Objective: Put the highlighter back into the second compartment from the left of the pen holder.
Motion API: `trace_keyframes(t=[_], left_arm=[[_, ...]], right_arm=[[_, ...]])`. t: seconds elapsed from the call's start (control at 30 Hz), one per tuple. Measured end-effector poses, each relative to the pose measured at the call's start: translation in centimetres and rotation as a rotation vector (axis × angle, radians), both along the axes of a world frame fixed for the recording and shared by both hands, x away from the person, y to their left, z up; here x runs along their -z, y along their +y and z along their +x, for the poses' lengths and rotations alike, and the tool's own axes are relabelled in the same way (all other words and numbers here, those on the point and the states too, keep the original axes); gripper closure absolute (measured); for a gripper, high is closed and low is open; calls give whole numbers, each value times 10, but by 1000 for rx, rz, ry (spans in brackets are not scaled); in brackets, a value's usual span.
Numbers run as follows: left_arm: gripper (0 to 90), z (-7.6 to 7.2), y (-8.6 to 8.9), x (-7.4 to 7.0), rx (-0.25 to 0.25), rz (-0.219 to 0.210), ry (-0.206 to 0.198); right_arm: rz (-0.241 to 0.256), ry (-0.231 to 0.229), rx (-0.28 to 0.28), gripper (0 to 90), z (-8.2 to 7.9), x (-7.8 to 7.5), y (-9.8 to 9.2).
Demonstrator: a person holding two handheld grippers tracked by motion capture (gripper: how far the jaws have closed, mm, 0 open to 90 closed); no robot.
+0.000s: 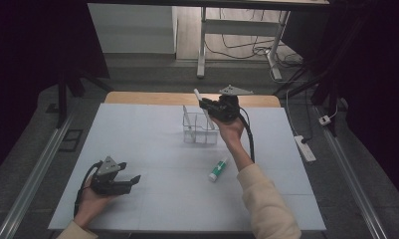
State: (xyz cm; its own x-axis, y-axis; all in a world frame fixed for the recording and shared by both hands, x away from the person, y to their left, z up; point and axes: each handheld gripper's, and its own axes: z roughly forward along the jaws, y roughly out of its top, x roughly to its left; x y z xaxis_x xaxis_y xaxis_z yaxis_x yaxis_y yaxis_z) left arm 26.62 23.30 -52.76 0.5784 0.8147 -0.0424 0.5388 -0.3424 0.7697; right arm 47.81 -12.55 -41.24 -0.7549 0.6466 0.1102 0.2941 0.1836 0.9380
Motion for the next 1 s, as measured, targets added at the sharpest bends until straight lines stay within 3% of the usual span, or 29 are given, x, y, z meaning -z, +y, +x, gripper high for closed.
trace_keyframes(t=[1.0], left_arm=[[261,0,0,0,3,1,1]], right_arm=[[22,-4,14,775,22,10,25]])
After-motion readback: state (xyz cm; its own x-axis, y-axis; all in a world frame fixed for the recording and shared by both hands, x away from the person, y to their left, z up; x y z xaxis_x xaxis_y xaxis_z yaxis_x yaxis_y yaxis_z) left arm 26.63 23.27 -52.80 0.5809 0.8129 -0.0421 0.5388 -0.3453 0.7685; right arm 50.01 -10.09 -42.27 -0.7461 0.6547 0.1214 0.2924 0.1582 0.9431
